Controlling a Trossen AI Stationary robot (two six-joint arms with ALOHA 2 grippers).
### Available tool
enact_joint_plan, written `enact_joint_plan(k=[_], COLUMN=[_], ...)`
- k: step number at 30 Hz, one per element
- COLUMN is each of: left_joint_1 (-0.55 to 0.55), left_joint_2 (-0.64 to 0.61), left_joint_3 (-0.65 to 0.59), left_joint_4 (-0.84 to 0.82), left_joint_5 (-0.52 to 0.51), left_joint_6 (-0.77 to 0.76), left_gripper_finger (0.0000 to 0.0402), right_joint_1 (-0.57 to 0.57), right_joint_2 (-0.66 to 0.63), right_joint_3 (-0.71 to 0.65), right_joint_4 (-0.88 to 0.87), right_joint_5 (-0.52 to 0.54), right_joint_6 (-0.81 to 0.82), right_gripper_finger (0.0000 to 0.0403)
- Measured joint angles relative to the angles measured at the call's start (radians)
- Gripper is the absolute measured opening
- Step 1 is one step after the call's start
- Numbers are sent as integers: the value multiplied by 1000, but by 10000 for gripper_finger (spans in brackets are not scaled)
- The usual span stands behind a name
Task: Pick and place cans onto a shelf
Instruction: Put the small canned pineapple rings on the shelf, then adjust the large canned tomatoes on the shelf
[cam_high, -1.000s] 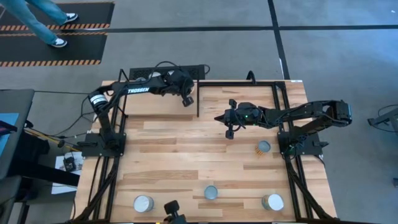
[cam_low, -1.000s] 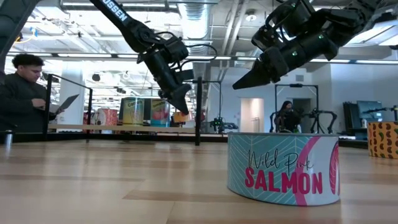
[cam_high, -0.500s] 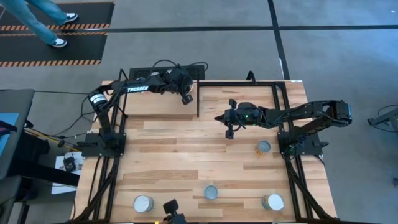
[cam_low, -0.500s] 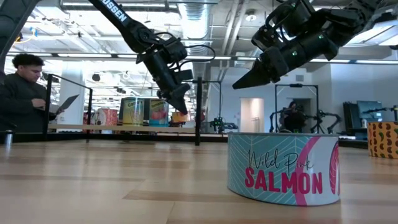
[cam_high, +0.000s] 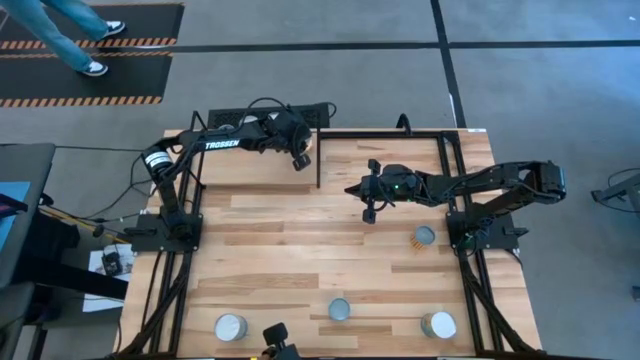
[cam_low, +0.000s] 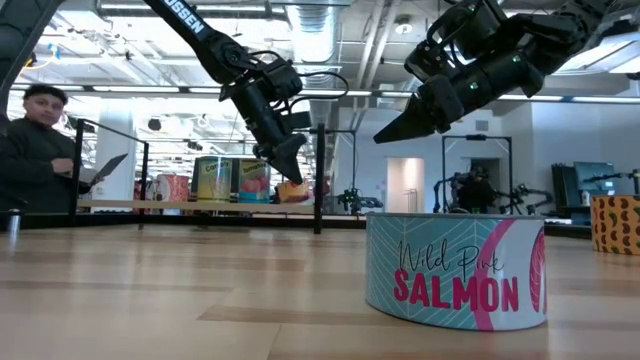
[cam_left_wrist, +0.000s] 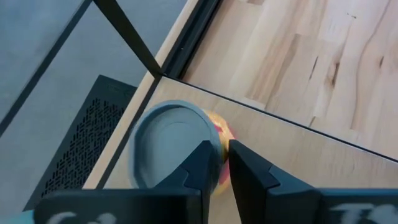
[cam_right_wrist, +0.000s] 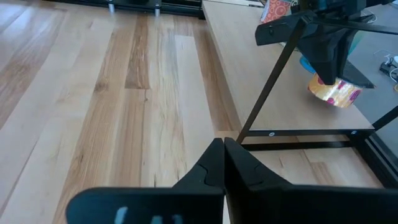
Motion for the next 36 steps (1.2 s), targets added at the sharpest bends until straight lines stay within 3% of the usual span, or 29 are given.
enact_joint_plan(k=[13,26,33,36], left_joint_1=[-10,-13,16,56], left_joint_2=[-6,-146,-228,-233], left_joint_3=[-1,-2,-1,-1], left_joint_4=[-20,-34,-96,-109], left_joint_5=[-32,-37,-184,-187], left_joint_6=[36,51,70,90], left_gripper_finger=[50,50,50,50], right_joint_1=[0,0,0,0], right_joint_2=[0,0,0,0], right_joint_3=[0,0,0,0], right_joint_4=[0,1,1,1], right_joint_5=[0,0,0,0], right_joint_6=[0,0,-1,-1], right_gripper_finger=[14,14,14,14])
